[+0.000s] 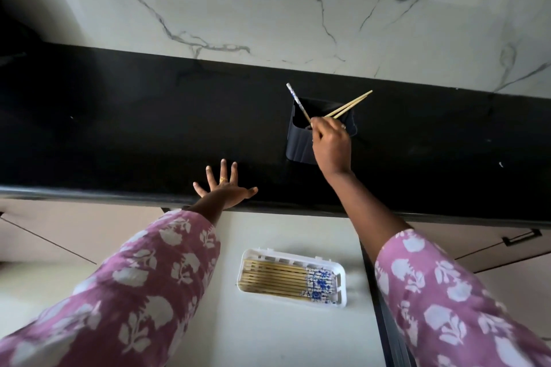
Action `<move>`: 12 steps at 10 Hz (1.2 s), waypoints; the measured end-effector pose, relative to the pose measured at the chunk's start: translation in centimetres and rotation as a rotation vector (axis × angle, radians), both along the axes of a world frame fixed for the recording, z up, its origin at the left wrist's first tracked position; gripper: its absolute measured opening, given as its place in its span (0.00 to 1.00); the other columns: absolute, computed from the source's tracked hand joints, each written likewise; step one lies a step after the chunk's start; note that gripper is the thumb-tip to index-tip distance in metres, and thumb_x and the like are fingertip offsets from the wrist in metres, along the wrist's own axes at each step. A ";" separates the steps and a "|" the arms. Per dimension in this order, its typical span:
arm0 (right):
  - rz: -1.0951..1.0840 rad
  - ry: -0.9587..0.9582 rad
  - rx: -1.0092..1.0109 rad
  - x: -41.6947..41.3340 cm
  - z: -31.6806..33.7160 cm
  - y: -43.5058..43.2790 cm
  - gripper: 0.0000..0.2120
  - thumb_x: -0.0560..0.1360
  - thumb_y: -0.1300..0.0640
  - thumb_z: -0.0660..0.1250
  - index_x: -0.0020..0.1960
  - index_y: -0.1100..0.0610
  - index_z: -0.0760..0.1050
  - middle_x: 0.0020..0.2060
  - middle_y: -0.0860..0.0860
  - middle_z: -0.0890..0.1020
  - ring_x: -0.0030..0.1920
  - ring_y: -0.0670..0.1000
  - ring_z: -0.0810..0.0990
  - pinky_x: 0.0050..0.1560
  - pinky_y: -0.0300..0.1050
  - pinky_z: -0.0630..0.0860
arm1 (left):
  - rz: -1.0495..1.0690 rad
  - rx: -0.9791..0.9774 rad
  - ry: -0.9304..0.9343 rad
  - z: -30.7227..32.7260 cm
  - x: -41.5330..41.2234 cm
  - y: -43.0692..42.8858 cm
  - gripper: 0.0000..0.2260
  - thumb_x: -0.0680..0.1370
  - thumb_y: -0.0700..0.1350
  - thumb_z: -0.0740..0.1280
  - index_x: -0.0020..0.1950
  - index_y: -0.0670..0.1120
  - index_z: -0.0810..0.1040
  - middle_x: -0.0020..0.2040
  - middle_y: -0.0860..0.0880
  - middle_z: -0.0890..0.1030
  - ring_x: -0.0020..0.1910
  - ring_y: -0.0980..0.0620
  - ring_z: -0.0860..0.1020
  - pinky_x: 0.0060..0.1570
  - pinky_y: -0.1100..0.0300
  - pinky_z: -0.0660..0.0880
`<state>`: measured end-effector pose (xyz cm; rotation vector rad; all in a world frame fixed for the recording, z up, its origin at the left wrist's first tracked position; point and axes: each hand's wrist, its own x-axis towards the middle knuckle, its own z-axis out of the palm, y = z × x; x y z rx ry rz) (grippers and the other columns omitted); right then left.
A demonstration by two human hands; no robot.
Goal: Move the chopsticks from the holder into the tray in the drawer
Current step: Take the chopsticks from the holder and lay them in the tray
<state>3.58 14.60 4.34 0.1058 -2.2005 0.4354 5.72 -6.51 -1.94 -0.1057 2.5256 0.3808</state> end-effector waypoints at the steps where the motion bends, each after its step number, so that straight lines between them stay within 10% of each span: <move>1: -0.014 -0.282 -0.124 -2.9 2.2 0.2 0.07 0.72 0.66 0.65 0.42 0.67 0.81 0.39 0.62 0.83 0.41 0.62 0.82 0.43 0.52 0.79 | 0.002 -0.002 -0.002 -0.1 -0.1 0.0 0.40 0.74 0.69 0.56 0.76 0.57 0.37 0.76 0.56 0.31 0.75 0.44 0.31 0.69 0.34 0.38; 4: -0.135 -0.756 -0.186 -9.4 2.3 0.5 0.08 0.72 0.59 0.70 0.47 0.64 0.81 0.49 0.63 0.81 0.49 0.61 0.80 0.45 0.43 0.73 | 0.012 0.009 -0.008 -0.4 -0.6 0.2 0.40 0.74 0.69 0.56 0.76 0.57 0.37 0.75 0.56 0.31 0.74 0.44 0.31 0.68 0.34 0.38; 7: -0.189 -0.779 -0.104 -11.0 2.6 -1.1 0.11 0.76 0.59 0.65 0.56 0.61 0.78 0.57 0.62 0.76 0.55 0.65 0.77 0.54 0.53 0.75 | 0.020 0.007 0.000 -0.5 -0.8 0.2 0.40 0.74 0.68 0.56 0.76 0.57 0.36 0.75 0.56 0.30 0.74 0.44 0.30 0.68 0.33 0.37; 12: -0.064 -0.162 -0.613 -4.0 9.3 1.1 0.09 0.72 0.58 0.70 0.45 0.64 0.83 0.37 0.59 0.85 0.35 0.51 0.77 0.39 0.40 0.70 | 0.034 -0.019 0.021 -1.2 -0.2 0.2 0.37 0.76 0.67 0.53 0.77 0.55 0.38 0.77 0.52 0.34 0.76 0.43 0.34 0.72 0.42 0.39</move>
